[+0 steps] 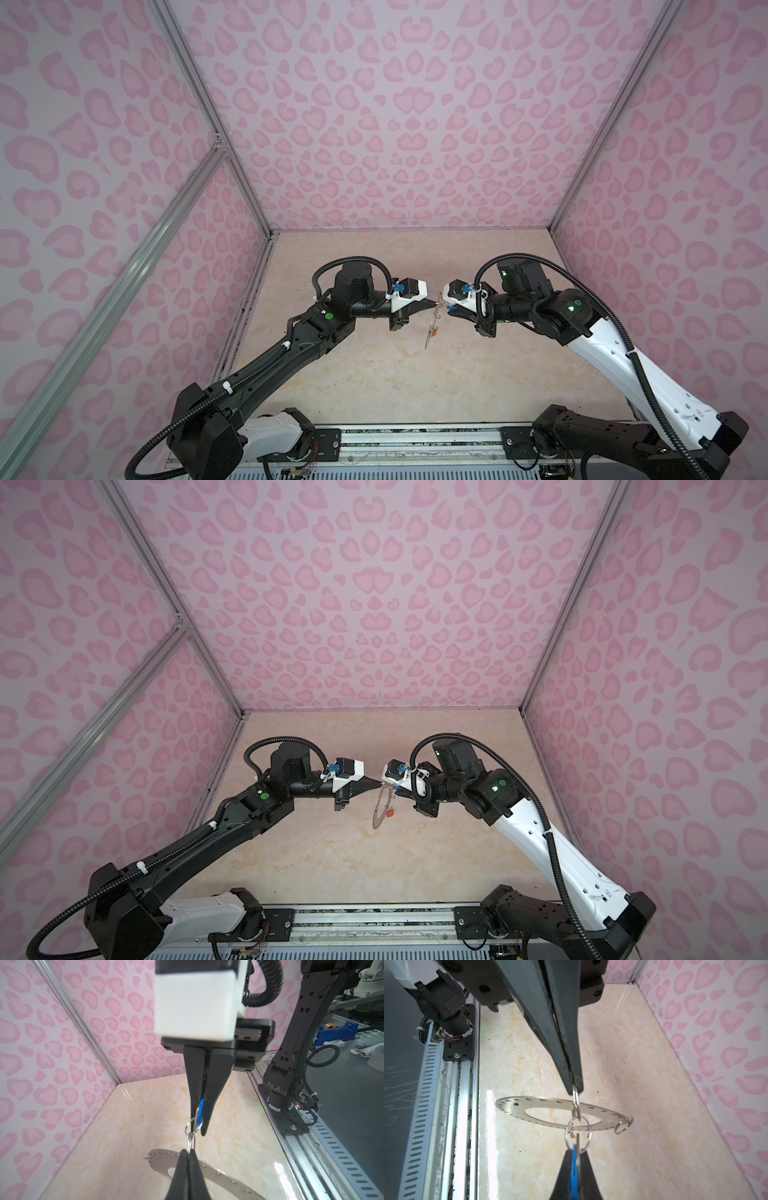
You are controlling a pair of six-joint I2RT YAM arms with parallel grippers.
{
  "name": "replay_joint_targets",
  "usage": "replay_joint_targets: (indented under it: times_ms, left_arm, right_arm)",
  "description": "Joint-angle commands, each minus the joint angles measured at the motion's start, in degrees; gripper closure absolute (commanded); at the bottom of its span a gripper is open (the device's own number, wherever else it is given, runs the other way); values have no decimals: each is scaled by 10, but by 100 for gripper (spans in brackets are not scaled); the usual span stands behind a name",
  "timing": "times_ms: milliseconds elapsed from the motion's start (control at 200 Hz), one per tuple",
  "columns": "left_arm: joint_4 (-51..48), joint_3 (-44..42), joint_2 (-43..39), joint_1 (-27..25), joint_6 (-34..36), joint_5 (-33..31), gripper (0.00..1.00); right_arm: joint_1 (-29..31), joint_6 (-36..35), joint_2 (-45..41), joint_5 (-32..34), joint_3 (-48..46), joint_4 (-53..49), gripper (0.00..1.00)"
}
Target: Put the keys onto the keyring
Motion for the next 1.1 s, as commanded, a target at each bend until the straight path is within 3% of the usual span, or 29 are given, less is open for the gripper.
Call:
replay_joint_targets:
  times_ms: [0, 530, 895, 1095]
  left_arm:
    - [43, -2, -8, 4, -17, 7, 97]
    - [104, 2, -2, 5, -75, 6, 97]
    - [110, -10, -5, 1, -77, -39, 97]
    - [96, -23, -19, -1, -59, -100, 97]
  right_arm:
    - [10, -7, 5, 26, -7, -28, 100]
    - [80, 21, 43, 103, -3, -9, 100]
    - [87, 47, 42, 118, 8, 31, 100]
    - [82, 59, 38, 123, 13, 28, 100]
